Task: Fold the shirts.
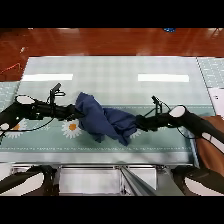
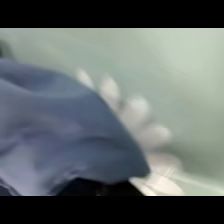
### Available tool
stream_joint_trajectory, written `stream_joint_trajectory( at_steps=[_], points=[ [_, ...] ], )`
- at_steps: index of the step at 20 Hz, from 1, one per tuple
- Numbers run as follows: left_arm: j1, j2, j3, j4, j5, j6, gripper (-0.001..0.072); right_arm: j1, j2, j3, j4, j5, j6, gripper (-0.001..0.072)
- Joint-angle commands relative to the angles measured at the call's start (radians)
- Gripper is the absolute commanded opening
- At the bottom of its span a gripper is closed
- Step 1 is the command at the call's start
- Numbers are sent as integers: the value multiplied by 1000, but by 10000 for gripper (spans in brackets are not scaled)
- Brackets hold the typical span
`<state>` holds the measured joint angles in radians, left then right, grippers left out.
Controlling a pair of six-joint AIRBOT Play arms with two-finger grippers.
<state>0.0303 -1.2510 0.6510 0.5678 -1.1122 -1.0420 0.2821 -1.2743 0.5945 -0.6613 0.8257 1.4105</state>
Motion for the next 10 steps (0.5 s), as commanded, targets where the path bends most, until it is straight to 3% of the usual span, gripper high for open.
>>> stream_joint_trajectory(
  at_steps=[1,5,10],
  points=[
    [10,1,24,-1,-14,0,20,11,-45,137,-27,64,-69,24],
    [85,60,245,-1,-87,-39,20,-125,46,428,-197,219,-18,24],
    [151,191,679,0,-86,-124,20,-309,182,963,-300,306,27,24]
  ],
)
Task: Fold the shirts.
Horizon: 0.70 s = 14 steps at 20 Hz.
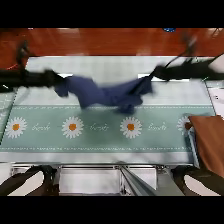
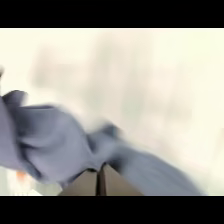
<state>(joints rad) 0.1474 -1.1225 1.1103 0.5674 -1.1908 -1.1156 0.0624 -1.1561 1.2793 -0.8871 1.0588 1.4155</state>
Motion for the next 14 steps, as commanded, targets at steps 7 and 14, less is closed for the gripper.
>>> stream_joint_trajectory(
  at_steps=[7,14],
  points=[
    [98,270,555,109,-48,-82,19,-136,286,618,-322,206,25,24],
    [95,519,267,249,-273,-212,20,-135,439,579,-381,393,60,24]
  ],
)
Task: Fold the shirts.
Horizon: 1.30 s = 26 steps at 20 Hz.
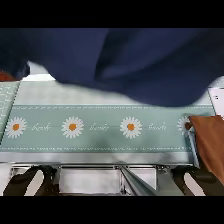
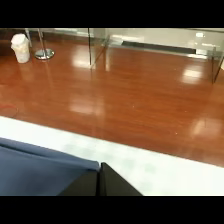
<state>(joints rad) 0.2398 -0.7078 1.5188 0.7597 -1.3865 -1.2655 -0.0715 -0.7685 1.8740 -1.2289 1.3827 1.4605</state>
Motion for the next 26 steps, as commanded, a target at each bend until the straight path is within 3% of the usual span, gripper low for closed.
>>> stream_joint_trajectory(
  at_steps=[1,6,8,11,16,20,21,22,23,26],
  points=[
    [3,148,-234,56,-77,-78,20,-2,63,-48,-38,69,21,24],
    [2,312,-747,56,-98,-108,20,-2,64,-299,31,61,24,24],
    [1,313,-954,52,-15,-101,20,-2,35,-443,117,8,-2,24],
    [-27,249,-1168,14,225,-26,20,-1,-86,-602,227,-116,-66,24],
    [-154,-65,-1149,-1,590,1,20,-2,-454,-583,363,-311,-119,24],
    [-227,-354,-969,-1,660,1,21,-2,-704,-462,486,-382,-127,24],
    [-237,-411,-916,0,659,0,86,-2,-751,-431,500,-391,-122,33],
    [-240,-464,-857,0,641,1,403,-2,-789,-405,510,-397,-110,235],
    [-231,-505,-795,17,603,-3,513,-3,-810,-386,521,-396,-90,411],
    [-105,-556,-554,192,360,-55,512,-83,-803,-312,512,-301,-50,409]
  ],
)
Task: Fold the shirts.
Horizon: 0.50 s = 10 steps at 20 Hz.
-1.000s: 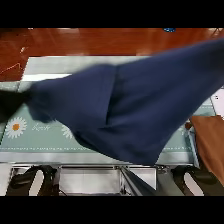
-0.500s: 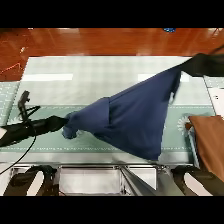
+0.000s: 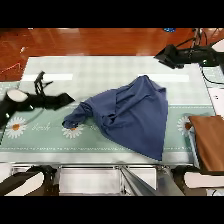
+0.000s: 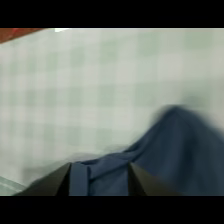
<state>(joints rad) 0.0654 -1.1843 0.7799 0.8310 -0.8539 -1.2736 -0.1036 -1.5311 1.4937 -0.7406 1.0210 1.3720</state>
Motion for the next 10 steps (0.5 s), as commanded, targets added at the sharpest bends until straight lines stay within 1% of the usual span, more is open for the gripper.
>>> stream_joint_trajectory(
  at_steps=[1,2,3,5,6,7,9,10],
  points=[
    [129,-73,253,169,-235,-71,512,-107,-26,97,20,132,38,409],
    [201,-59,312,192,-285,-80,511,-170,2,105,7,197,37,408],
    [276,-40,349,191,-309,-98,511,-228,31,105,-43,256,37,407],
    [389,7,340,177,-334,-150,510,-324,103,62,-256,349,54,397],
    [418,18,310,171,-372,-154,510,-361,154,-13,-342,348,79,397],
    [428,19,261,171,-423,-153,510,-388,212,-120,-379,321,98,397],
    [410,13,121,170,-462,-142,510,-408,318,-358,-346,235,90,397],
    [395,9,52,162,-455,-116,510,-407,366,-475,-324,206,66,397]
  ],
)
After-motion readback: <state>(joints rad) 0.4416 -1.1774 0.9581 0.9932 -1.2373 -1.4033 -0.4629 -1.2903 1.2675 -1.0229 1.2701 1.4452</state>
